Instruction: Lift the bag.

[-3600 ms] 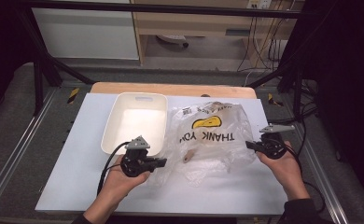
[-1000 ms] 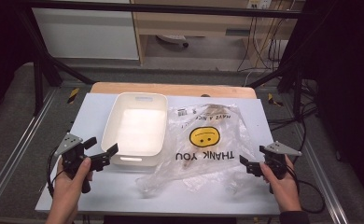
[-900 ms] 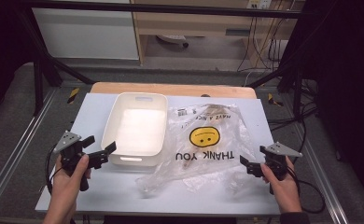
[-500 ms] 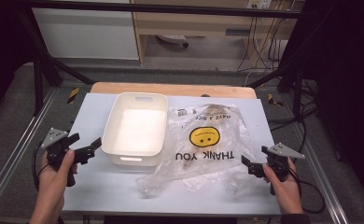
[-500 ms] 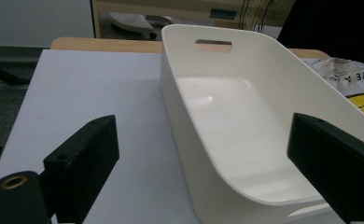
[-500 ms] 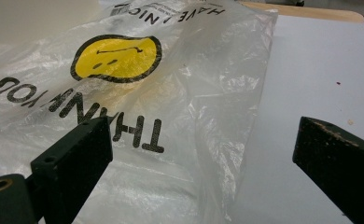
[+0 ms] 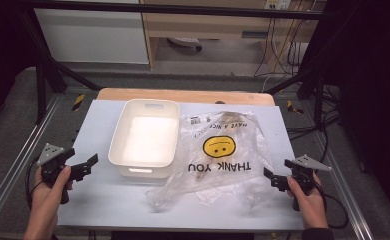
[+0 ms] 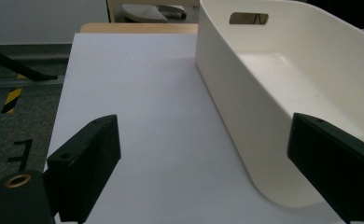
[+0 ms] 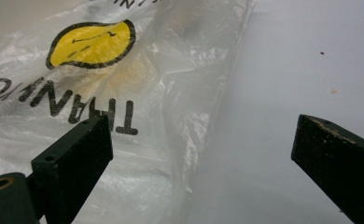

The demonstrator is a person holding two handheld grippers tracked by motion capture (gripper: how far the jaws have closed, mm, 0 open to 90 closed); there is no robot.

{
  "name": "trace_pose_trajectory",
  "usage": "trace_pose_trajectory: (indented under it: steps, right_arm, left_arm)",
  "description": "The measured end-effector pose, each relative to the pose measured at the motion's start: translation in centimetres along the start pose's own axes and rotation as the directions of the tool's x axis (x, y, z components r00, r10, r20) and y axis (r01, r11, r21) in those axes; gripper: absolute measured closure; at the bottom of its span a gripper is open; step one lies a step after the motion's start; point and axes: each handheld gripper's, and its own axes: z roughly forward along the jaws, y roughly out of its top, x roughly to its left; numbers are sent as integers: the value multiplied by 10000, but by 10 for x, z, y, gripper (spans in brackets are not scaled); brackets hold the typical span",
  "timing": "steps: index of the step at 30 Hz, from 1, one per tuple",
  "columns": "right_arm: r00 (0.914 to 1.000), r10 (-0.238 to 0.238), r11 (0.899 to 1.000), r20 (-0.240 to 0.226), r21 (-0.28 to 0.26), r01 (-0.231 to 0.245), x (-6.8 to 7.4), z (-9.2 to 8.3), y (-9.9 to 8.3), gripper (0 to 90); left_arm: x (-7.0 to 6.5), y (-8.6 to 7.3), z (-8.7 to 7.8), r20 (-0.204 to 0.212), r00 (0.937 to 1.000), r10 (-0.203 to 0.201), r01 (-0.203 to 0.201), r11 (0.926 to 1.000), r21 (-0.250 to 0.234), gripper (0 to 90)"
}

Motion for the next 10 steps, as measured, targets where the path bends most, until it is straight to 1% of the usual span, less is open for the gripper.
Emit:
trace_pose_trajectory:
  steps: [3,4,5,8,10]
  right_arm:
    - [9999,111,9999,22,94,-111,-4,1,-3,66]
    - [9998,179,9997,26,146,-180,-5,1,-4,67]
    - [9997,226,9995,33,212,-226,-5,1,-5,67]
    - [9997,215,9992,61,338,-217,-6,4,-6,67]
    - [9994,323,9978,145,578,-331,-3,8,-7,66]
  left_arm:
    - [0,-6,4,105,9999,26,-29,9996,280,96]
    - [-1,-9,7,155,9998,140,-147,9988,462,95]
    - [-2,-11,8,174,9997,159,-169,9982,572,94]
    - [-5,-17,17,197,9990,412,-431,9933,1068,93]
    - [-6,-22,25,185,9988,463,-486,9876,1495,93]
